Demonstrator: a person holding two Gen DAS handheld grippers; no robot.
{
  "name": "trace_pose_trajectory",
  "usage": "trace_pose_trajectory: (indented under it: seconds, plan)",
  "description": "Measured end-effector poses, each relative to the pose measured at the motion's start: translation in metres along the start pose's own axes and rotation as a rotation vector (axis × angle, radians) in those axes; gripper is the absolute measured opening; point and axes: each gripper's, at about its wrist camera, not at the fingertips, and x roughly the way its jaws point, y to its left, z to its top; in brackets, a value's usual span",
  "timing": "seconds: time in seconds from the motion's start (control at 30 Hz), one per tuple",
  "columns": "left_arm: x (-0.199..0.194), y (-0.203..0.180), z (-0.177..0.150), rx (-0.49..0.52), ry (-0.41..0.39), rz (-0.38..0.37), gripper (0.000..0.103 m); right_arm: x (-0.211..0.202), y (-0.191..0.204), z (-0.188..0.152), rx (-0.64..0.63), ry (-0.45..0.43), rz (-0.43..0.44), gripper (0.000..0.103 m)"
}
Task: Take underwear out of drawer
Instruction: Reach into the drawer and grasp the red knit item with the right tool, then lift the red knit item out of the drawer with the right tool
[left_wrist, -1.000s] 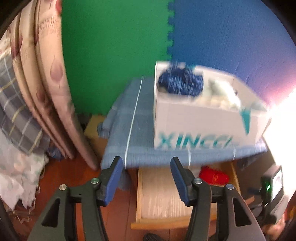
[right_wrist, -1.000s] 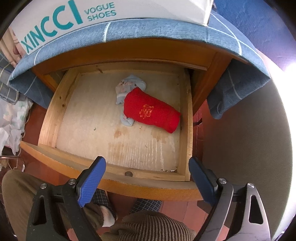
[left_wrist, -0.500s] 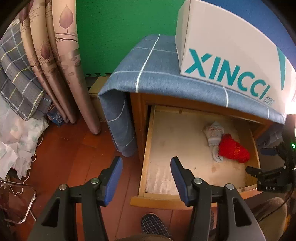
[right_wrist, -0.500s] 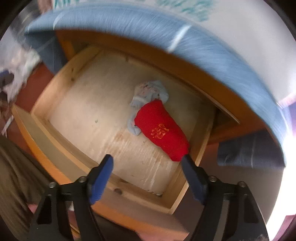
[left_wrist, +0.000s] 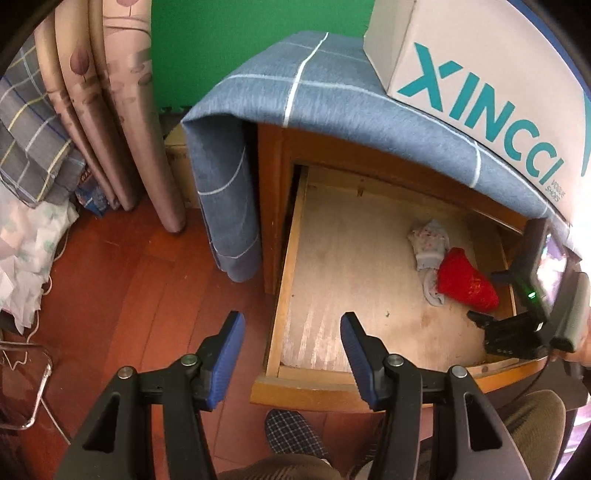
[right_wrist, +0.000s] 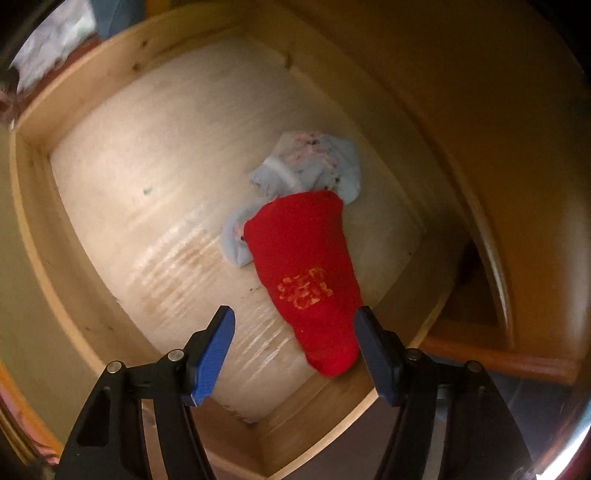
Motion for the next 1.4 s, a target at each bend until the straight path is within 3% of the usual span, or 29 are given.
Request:
trace_pose_trajectory:
  seconds: [0.17, 0.4, 0.6, 0.77, 0.97, 1.1, 1.4]
  plan:
    - [0.004, -0.001, -0.001, 0.004, 0.01, 0.007, 0.055, 0.021, 0.002, 0.008, -0.066, 0.028, -0.042, 0.064]
    - [0.007, -0.003, 0.0, 0.012, 0.018, 0.015, 0.055, 0.046, -0.002, 0.02, -0.101, 0.061, -0.026, 0.064]
    - [0.008, -0.002, 0.001, 0.004, 0.016, 0.015, 0.055, 0.056, -0.016, 0.021, -0.055, 0.06, 0.025, 0.064]
    - [0.008, 0.001, 0.001, -0.003, 0.013, 0.008, 0.055, 0.061, -0.037, 0.01, 0.025, 0.075, 0.09, 0.041]
    - [0.006, 0.003, 0.0, -0.01, 0.007, -0.002, 0.055, 0.064, -0.056, -0.007, 0.112, 0.112, 0.203, 0.032]
    - [0.005, 0.002, 0.0, -0.011, 0.006, -0.002, 0.055, 0.058, -0.059, -0.015, 0.155, 0.126, 0.237, 0.029]
    - [0.005, 0.001, -0.001, -0.011, 0.003, -0.004, 0.055, 0.035, -0.057, -0.033, 0.233, 0.091, 0.215, 0.028]
